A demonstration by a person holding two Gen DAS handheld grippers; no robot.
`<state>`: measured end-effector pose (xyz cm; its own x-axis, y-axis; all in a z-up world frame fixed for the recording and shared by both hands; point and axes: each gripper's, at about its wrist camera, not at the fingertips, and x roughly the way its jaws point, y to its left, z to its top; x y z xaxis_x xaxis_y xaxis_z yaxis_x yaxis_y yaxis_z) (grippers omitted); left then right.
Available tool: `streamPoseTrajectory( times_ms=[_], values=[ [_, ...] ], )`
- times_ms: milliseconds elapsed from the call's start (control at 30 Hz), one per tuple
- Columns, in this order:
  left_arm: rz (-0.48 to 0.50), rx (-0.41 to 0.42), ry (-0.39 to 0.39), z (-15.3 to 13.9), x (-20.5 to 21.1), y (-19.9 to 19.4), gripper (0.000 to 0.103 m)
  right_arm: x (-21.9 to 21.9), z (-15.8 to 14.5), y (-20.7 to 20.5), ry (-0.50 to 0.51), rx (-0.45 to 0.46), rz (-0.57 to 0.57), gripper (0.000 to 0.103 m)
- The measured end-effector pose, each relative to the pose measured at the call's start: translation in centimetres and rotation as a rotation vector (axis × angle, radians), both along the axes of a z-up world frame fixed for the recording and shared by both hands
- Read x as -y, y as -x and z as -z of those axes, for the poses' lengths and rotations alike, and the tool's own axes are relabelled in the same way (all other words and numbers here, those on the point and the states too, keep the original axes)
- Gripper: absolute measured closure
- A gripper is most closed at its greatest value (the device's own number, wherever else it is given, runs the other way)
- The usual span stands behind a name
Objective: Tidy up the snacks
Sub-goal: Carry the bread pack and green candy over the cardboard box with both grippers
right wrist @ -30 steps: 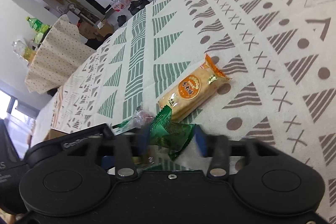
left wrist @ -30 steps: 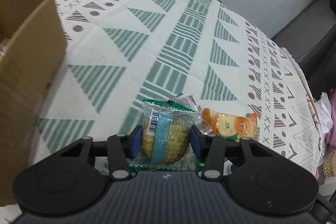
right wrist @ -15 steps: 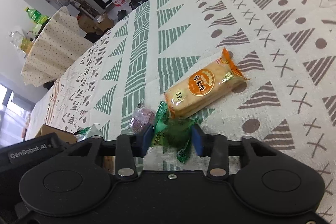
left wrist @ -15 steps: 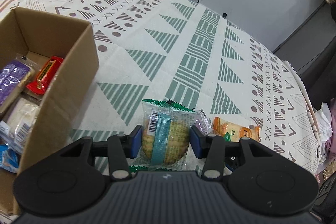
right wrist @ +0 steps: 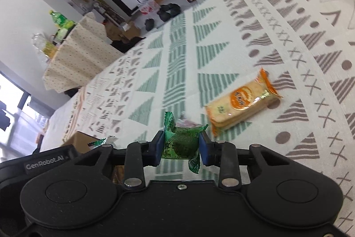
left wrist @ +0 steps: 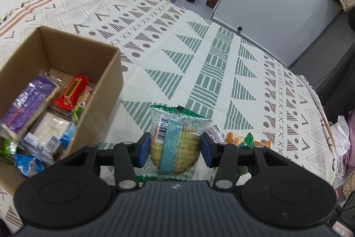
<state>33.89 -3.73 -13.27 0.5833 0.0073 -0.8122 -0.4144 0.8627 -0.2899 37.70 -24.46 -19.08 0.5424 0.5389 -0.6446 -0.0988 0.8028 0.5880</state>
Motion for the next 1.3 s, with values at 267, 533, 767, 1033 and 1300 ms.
streamPoseTrajectory(
  times_ms=[267, 533, 767, 1033, 1300],
  values=[
    [-0.043, 0.033, -0.030, -2.0, -1.3, 1.7, 0.056, -1.3, -1.8, 1.0, -0.034, 0.049, -0.042, 0.071],
    [-0.089, 0.061, -0.045, -3.6, -3.4, 3.6, 0.056, -2.9, -3.9, 2.2, -0.061, 0.108, -0.091, 0.071],
    [-0.130, 0.078, -0.052, -4.7, -5.6, 5.2, 0.056, -4.3, -5.2, 3.2, -0.072, 0.147, -0.115, 0.071],
    [-0.177, 0.099, -0.058, -5.6, -8.2, 6.8, 0.056, -6.4, -6.3, 4.3, -0.077, 0.184, -0.159, 0.071],
    [-0.223, 0.102, -0.044, -5.2, -11.2, 7.4, 0.056, -8.6, -6.7, 5.1, -0.079, 0.212, -0.209, 0.071]
  ],
)
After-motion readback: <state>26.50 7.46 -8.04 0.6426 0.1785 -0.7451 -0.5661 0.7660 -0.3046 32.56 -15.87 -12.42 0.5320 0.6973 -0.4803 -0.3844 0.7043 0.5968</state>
